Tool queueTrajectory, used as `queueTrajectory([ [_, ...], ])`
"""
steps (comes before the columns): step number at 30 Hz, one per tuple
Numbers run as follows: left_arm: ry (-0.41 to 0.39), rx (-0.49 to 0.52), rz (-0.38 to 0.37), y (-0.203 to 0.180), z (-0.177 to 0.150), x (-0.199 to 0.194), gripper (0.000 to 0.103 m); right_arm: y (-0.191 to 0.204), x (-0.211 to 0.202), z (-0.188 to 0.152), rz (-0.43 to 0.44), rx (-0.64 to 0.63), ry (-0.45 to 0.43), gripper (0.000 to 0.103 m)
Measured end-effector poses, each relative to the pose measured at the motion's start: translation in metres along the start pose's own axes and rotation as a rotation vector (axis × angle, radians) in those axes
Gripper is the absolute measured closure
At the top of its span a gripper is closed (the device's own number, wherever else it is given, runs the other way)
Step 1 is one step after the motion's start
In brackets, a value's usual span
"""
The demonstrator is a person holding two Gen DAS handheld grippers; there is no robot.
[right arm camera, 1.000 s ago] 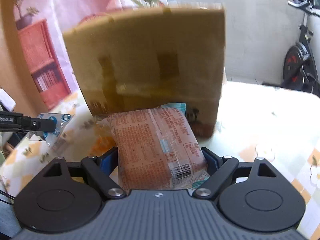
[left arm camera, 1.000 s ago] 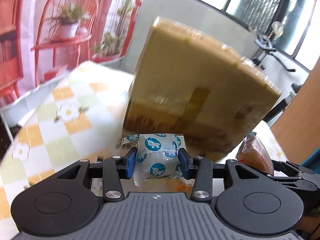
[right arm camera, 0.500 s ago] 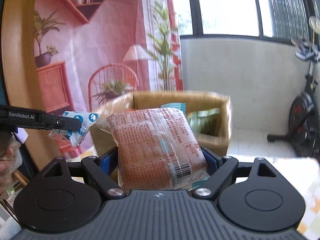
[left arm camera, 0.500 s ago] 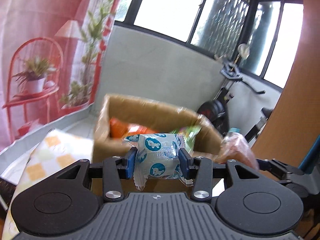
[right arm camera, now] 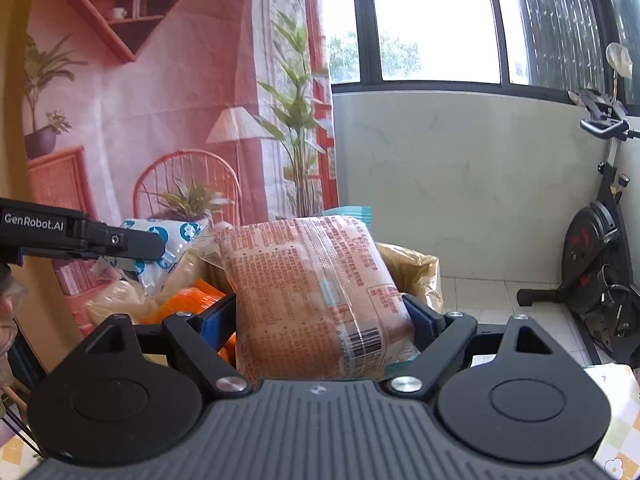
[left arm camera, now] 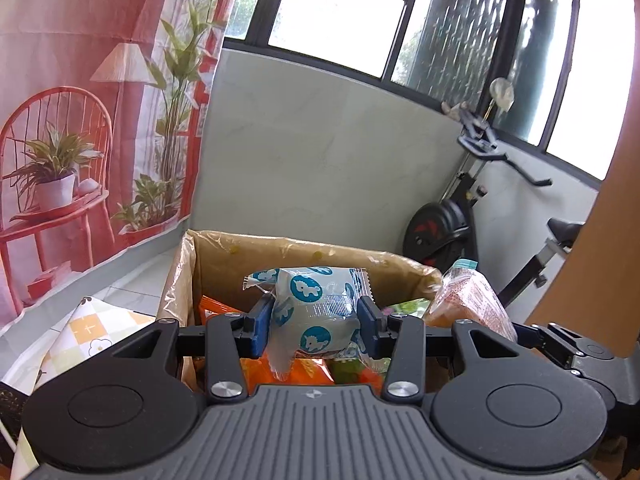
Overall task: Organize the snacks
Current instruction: 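Open both grippers to drop the packets into the box, then grasp the clear wrapped packet with the left gripper while the right grasps the orange-striped bar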
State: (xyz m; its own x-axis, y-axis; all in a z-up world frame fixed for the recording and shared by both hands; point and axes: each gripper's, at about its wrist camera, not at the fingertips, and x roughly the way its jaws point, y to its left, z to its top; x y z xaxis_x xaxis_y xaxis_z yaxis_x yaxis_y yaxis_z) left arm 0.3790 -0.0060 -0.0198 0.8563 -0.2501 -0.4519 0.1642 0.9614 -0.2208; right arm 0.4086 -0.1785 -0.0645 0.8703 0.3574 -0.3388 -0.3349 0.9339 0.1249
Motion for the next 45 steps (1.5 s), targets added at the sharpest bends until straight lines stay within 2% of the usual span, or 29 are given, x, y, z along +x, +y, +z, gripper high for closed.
queueTrajectory([
  [3,0.025,0.015,-0.001,0.003,0.001,0.009,0.055,-0.004,0.013,-0.002,-0.001,0.004,0.023,0.016],
  [7,0.023,0.046,-0.001,0.004,0.003,0.012,0.039,-0.006,0.016,-0.002,0.028,0.008,0.009,0.011],
  [8,0.019,0.061,0.009,0.003,0.004,0.011,0.038,-0.007,0.016,-0.001,0.034,0.010,0.008,0.010],
  [17,0.020,0.081,0.036,0.010,0.004,-0.006,0.038,0.004,0.003,0.000,0.044,0.016,-0.012,0.010],
  [27,0.002,0.083,0.051,0.034,-0.011,-0.066,0.038,0.030,-0.031,-0.006,0.037,0.042,-0.023,0.010],
  [32,0.020,0.060,0.058,0.056,-0.032,-0.092,0.035,0.051,-0.049,-0.020,0.039,0.037,-0.033,0.010],
  [36,0.078,0.069,0.075,0.074,-0.062,-0.097,0.033,0.069,-0.055,-0.040,0.058,0.032,-0.020,0.010],
  [40,0.157,0.027,0.097,0.094,-0.095,-0.093,0.033,0.086,-0.047,-0.068,0.089,0.034,0.058,0.011],
  [45,0.223,-0.004,0.132,0.111,-0.127,-0.086,0.033,0.103,-0.030,-0.101,0.120,0.043,0.172,0.018],
])
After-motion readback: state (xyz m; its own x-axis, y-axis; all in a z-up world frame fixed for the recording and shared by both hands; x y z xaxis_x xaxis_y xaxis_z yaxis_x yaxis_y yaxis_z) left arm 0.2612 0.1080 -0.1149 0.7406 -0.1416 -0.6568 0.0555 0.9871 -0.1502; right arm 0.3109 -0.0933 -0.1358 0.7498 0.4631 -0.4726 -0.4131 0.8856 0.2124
